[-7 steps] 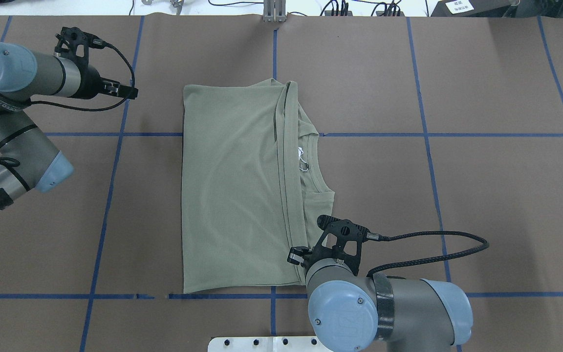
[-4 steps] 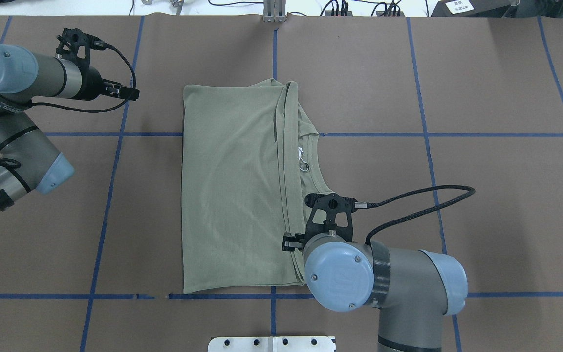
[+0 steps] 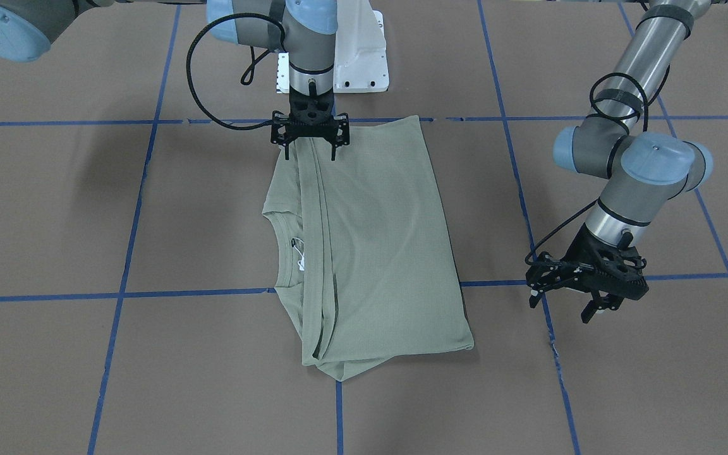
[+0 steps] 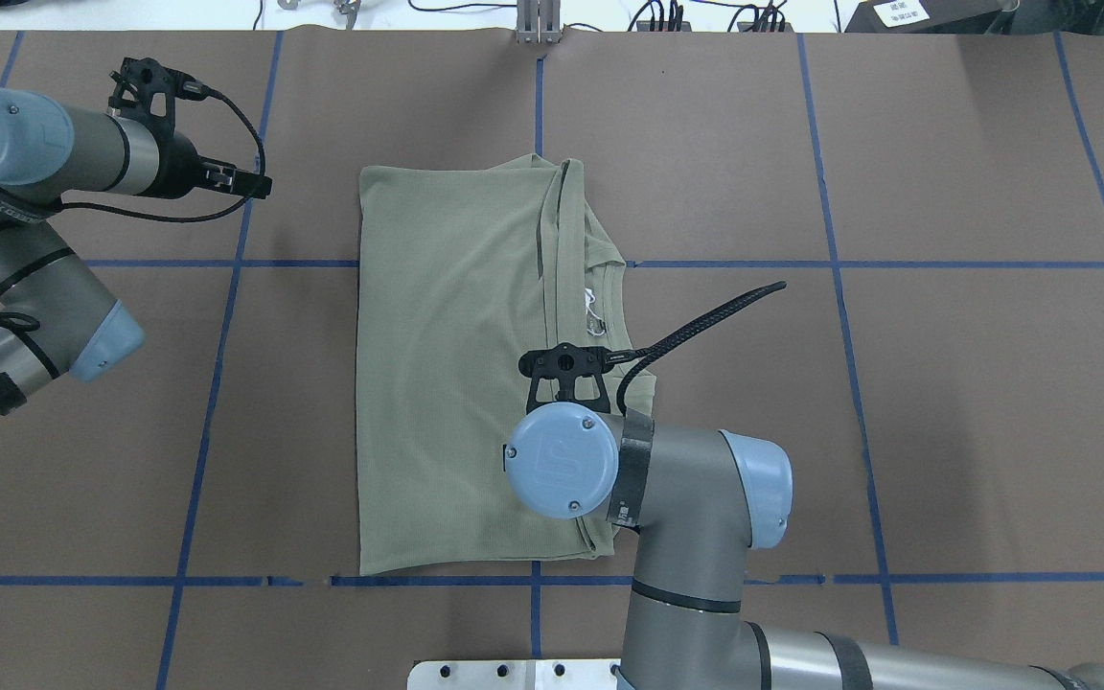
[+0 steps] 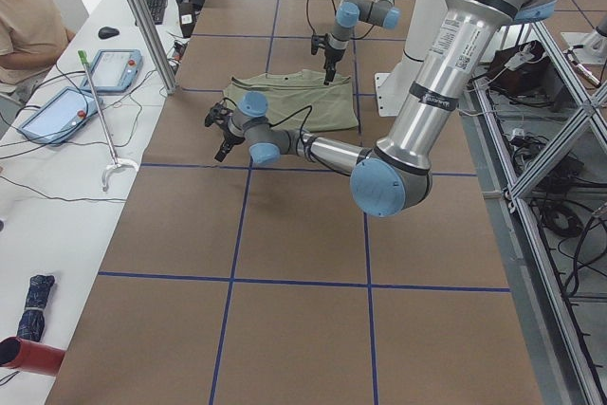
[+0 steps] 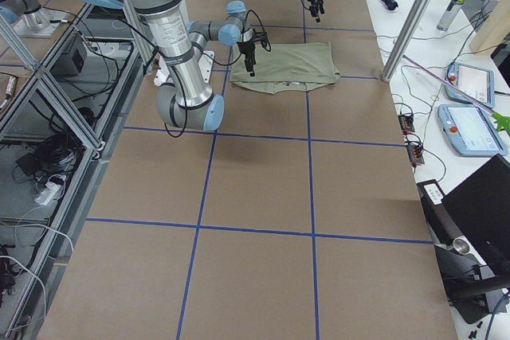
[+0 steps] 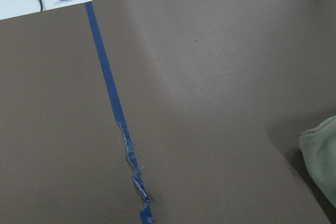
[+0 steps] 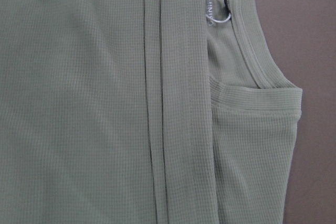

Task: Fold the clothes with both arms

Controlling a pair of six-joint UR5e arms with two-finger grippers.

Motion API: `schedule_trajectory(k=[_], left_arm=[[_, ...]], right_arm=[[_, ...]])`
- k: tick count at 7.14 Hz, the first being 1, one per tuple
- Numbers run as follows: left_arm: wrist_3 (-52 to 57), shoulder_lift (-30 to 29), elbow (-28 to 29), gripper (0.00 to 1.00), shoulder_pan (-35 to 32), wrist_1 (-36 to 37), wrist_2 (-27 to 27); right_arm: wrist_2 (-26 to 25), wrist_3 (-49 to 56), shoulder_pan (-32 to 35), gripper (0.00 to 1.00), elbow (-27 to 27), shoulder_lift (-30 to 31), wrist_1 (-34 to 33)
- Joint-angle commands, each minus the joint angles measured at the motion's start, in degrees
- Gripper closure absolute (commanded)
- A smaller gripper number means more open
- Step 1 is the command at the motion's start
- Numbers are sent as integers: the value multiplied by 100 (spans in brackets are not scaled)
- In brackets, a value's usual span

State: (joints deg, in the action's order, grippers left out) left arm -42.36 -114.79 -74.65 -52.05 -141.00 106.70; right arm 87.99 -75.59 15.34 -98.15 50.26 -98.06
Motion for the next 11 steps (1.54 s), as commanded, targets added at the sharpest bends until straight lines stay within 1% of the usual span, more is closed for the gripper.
schedule_trajectory(k=[1,2,3,9,11], left_arm=[[-97,1,3,0,46,-7,0],[-106,1,3,0,63,-7,-9],[-106,1,12,0,63,-7,-9],[-106,44,21,0,116,-86,-9],[-106,71,21,0,116,-94,-9]], right_arm=[[87,543,4,30,278,-52,-20],[95,554,4,36,279,-69,-107],[95,642,4,40,244,-69,-195],[69,669,-101,41,288,-175,-205],[69,669,-154,45,288,-166,-222]])
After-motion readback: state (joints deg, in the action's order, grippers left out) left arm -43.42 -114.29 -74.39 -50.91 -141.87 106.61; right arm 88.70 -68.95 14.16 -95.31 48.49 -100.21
